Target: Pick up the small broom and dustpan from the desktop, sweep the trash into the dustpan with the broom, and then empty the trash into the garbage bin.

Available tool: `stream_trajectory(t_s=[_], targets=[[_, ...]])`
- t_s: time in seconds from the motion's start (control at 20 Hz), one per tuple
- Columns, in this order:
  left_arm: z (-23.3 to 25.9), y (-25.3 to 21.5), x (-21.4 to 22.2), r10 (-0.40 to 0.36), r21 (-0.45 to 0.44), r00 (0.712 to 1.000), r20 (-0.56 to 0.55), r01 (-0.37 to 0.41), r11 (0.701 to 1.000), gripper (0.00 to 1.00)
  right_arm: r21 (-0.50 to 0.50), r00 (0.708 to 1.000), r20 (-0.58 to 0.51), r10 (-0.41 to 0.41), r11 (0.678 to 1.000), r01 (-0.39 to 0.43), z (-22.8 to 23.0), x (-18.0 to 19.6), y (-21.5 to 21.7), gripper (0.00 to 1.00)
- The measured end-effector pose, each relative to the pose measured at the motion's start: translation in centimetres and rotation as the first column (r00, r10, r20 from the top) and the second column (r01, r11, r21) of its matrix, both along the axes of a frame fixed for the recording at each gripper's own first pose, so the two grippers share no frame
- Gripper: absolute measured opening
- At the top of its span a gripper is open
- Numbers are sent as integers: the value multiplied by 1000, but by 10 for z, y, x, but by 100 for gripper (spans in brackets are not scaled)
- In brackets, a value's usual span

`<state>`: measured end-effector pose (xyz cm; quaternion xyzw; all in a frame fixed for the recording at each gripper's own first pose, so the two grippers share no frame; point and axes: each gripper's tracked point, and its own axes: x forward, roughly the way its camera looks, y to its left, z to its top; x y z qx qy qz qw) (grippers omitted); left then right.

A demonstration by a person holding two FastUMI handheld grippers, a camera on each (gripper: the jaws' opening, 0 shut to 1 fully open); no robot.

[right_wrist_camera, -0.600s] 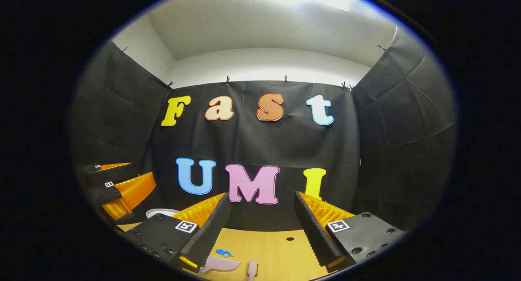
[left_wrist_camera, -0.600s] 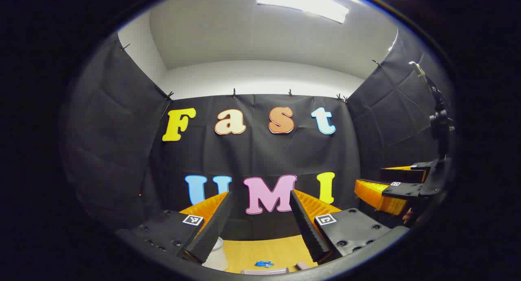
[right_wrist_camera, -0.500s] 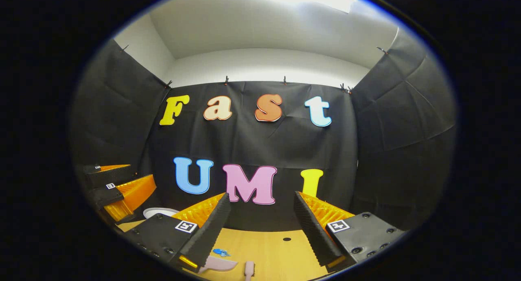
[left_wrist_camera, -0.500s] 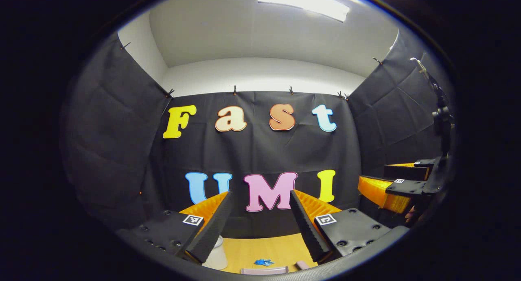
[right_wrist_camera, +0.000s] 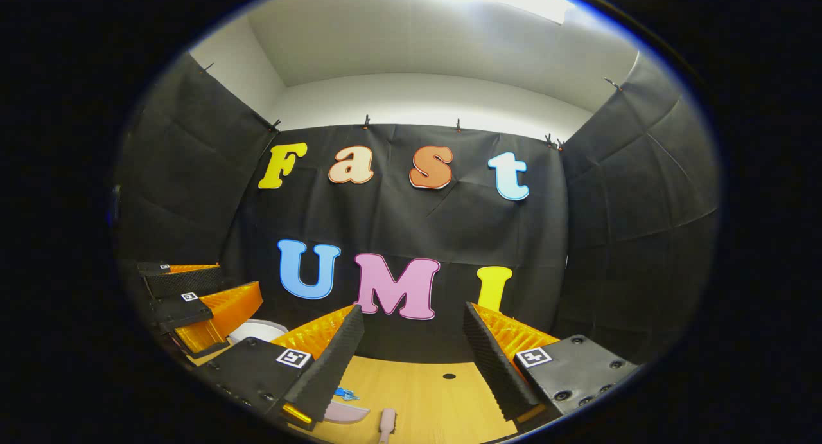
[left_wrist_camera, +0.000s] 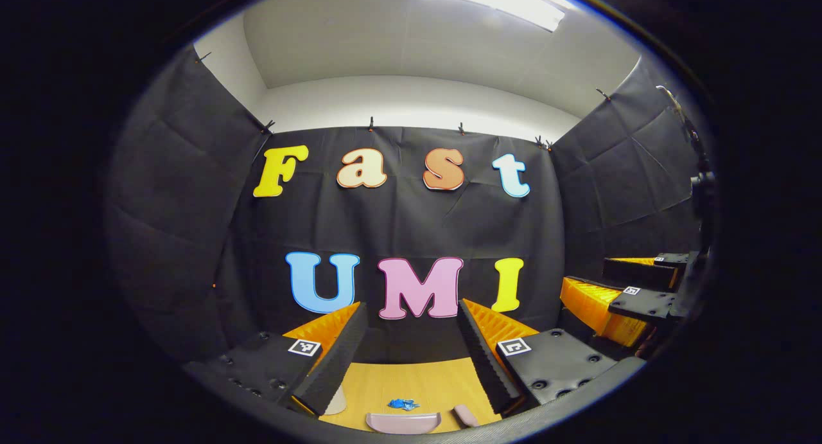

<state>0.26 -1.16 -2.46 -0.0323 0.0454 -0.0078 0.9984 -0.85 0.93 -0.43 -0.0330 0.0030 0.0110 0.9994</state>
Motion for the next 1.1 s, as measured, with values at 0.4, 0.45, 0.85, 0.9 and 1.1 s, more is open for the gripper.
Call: stream_trajectory(t_s=[0.4,0.45,0.85,0.9,1.1], targets=[[3,-2,-4,-5,4,1000,13,5,1000,82,-18,999,17,38,999,-38,2,-6,15,100],[2,-2,-6,-6,2,1000,15,6,1000,82,-18,999,20,35,999,-35,3,-6,14,99],[10,-2,-13,4,18,999,51,-5,1000,82,1,999,40,33,999,-33,7,-12,13,100],[11,-2,-13,6,19,999,52,-7,1000,80,-1,999,41,32,999,-32,8,-12,13,100],[10,-4,-14,4,18,999,50,-5,1000,84,-1,999,42,28,1000,-28,8,-12,14,100]])
